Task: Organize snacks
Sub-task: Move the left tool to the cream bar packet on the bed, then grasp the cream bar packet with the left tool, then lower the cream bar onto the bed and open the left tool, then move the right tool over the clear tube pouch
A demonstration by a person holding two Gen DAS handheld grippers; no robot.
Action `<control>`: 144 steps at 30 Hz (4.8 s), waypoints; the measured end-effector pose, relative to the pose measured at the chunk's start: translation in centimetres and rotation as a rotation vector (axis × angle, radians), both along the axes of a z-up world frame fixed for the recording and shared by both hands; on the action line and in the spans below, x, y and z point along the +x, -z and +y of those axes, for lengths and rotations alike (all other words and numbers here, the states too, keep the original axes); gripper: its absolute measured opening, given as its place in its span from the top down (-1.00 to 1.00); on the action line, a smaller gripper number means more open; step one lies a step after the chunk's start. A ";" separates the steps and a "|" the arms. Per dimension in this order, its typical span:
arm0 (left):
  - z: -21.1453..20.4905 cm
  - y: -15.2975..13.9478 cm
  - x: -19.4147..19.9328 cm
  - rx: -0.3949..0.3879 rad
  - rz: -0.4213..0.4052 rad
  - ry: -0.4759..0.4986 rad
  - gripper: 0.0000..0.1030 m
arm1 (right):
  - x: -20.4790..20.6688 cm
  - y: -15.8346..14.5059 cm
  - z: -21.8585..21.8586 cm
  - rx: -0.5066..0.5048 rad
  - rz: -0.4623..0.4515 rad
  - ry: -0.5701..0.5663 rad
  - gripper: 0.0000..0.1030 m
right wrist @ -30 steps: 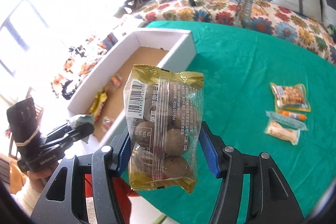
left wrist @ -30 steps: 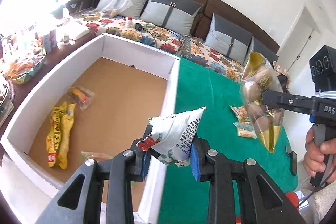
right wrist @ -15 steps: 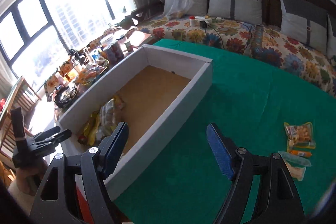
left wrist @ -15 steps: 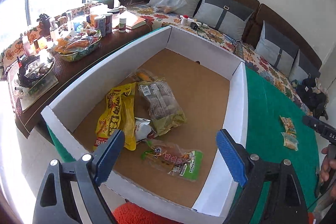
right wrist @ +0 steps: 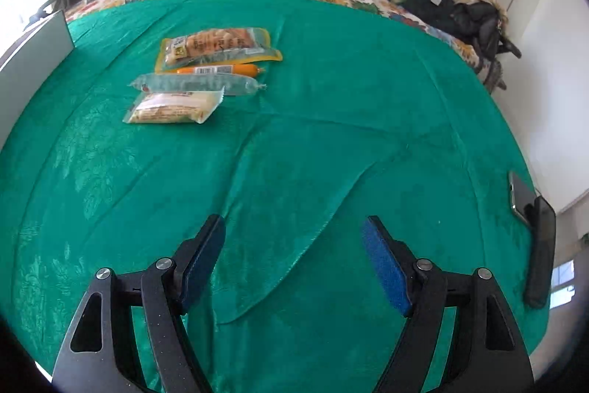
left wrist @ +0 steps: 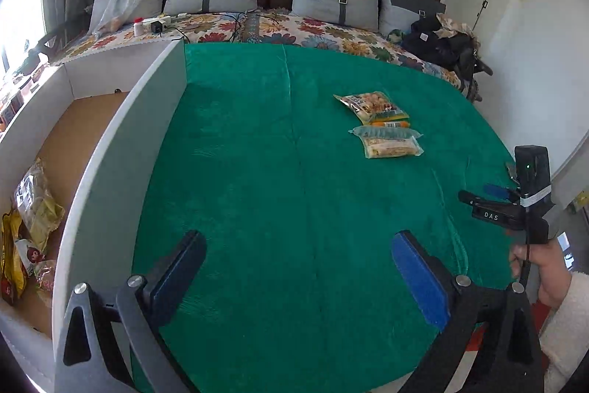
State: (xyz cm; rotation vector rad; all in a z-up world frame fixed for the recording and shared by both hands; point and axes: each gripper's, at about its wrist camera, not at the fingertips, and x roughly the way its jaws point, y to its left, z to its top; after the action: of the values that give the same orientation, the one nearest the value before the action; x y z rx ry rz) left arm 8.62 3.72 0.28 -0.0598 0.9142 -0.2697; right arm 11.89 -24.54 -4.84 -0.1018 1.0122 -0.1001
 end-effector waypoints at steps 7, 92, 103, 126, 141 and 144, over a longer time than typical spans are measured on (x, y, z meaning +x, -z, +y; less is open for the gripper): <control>-6.3 5.5 3.7 0.154 0.032 0.082 -0.94 | 0.3 1.9 -1.8 0.033 -0.038 0.027 -0.55; -1.3 11.5 14.7 0.165 0.021 -0.139 -1.00 | 2.6 1.8 -3.2 0.167 -0.002 -0.069 -0.79; -1.3 11.5 14.7 0.164 0.021 -0.139 -1.00 | 16.3 0.1 6.2 0.202 0.150 -0.479 -0.76; -1.4 11.7 14.6 0.162 0.020 -0.138 -1.00 | 10.2 0.7 7.5 0.189 0.252 -0.446 0.62; -1.4 11.6 14.6 0.162 0.020 -0.138 -1.00 | 1.4 2.0 0.2 0.116 -0.059 -0.039 -0.55; -1.4 11.7 14.6 0.162 0.020 -0.138 -1.00 | 1.2 2.0 0.0 0.123 -0.083 -0.014 -0.62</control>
State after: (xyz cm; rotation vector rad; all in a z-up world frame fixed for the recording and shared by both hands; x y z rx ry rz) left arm 23.23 2.32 -11.37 0.0239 0.9444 -0.0671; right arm 13.13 -24.51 -6.86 0.0075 0.9326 -0.0288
